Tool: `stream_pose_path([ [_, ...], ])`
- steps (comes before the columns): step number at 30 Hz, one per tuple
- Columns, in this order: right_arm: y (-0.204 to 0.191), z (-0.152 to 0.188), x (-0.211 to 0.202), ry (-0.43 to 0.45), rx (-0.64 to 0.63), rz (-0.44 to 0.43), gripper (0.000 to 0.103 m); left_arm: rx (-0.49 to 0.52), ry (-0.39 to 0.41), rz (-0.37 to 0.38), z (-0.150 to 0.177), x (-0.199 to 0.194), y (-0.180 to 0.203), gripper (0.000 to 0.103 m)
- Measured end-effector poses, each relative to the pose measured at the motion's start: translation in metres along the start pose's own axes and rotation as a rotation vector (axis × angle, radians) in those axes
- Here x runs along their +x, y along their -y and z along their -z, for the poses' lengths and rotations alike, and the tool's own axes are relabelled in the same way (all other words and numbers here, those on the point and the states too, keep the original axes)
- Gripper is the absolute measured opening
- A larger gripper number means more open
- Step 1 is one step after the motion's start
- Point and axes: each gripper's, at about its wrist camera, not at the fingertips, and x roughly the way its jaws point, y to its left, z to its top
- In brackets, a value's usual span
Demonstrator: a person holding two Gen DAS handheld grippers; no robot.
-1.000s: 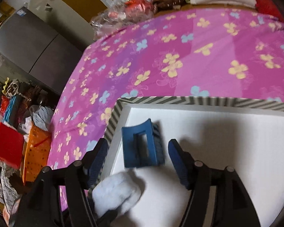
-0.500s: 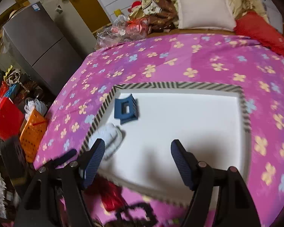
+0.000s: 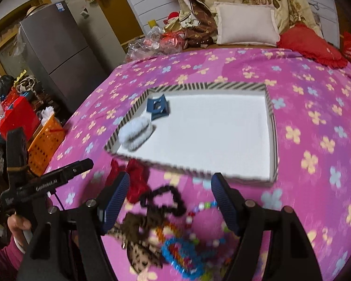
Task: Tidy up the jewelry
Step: 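Move the left tool to the red satin bow and grasp it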
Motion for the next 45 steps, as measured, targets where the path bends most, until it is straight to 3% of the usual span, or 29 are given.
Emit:
stream_pose_path([
  [9,-0.014,0.039,-0.006,-0.012,-0.056,-0.037,0.076,-0.014,-0.020,-0.017,0.021,-0.002,0.001,0.056],
  [18,-0.047,0.070,0.011,-0.109,-0.171,-0.039,0.076,-0.013,-0.040,-0.017,0.025,0.001,0.007,0.056],
  [45,-0.069,0.072,0.057,-0.134,-0.194,-0.043,0.069,0.005,-0.053,-0.042,0.011,0.026,0.014,0.057],
])
